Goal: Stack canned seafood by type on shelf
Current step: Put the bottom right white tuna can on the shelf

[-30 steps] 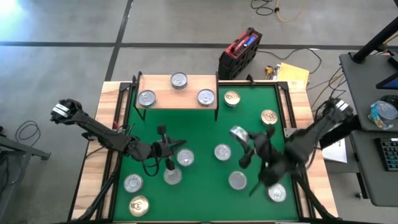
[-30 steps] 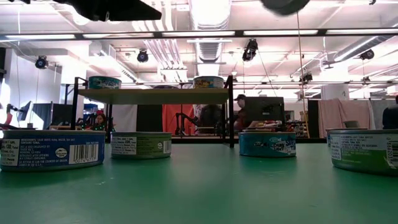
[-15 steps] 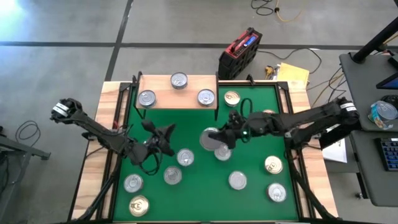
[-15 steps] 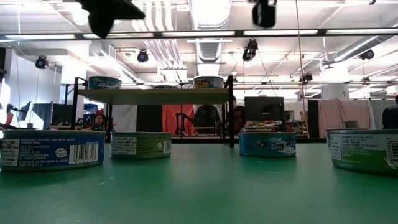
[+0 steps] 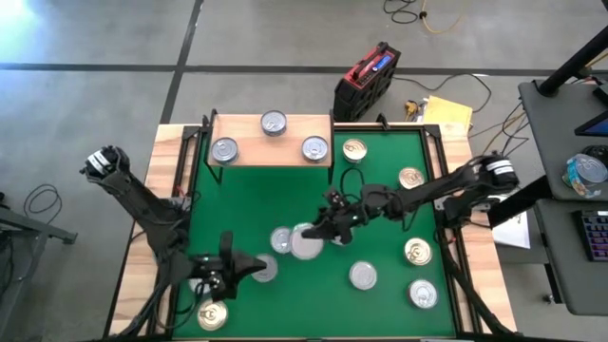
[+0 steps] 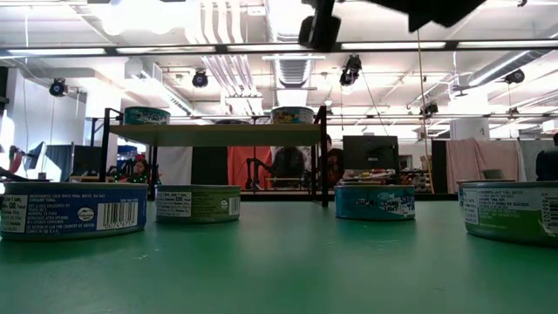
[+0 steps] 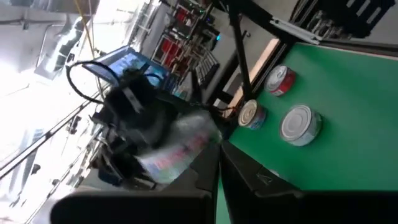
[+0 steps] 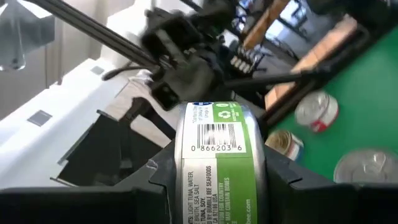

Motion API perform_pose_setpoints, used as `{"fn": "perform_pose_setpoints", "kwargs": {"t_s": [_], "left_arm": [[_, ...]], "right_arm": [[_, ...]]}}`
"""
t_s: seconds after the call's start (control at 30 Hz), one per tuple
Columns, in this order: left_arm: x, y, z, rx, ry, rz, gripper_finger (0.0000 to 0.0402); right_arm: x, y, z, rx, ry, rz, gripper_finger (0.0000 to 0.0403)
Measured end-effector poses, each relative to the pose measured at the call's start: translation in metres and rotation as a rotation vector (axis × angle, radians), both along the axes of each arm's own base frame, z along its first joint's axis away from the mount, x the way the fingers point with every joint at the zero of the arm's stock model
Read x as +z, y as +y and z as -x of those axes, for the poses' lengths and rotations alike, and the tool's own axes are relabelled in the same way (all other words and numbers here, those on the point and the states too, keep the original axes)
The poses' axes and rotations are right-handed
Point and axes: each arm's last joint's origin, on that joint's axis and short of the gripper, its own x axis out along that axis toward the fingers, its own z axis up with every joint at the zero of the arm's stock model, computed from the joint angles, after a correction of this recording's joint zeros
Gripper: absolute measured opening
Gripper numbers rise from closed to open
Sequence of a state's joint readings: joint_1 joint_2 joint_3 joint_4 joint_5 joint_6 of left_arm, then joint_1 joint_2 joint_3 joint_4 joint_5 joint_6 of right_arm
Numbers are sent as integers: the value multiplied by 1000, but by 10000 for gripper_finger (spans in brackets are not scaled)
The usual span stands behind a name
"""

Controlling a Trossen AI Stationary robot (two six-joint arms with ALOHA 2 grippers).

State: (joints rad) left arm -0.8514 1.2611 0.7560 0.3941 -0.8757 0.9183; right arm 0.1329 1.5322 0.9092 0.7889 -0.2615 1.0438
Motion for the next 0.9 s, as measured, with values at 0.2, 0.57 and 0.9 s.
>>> {"fn": "perform_pose_setpoints", "kwargs": {"t_s": [0.2, 0.57, 0.9], "left_arm": [[0, -13, -12, 28, 21, -56, 25], [-17, -40, -51, 248, 184, -449, 207], [-23, -41, -62, 386, 198, -546, 227]], "right_arm": [[-13, 1, -8, 12, 10, -44, 126], [-6, 1, -8, 8, -8, -44, 126], [-6, 1, -8, 11, -10, -33, 126]]}}
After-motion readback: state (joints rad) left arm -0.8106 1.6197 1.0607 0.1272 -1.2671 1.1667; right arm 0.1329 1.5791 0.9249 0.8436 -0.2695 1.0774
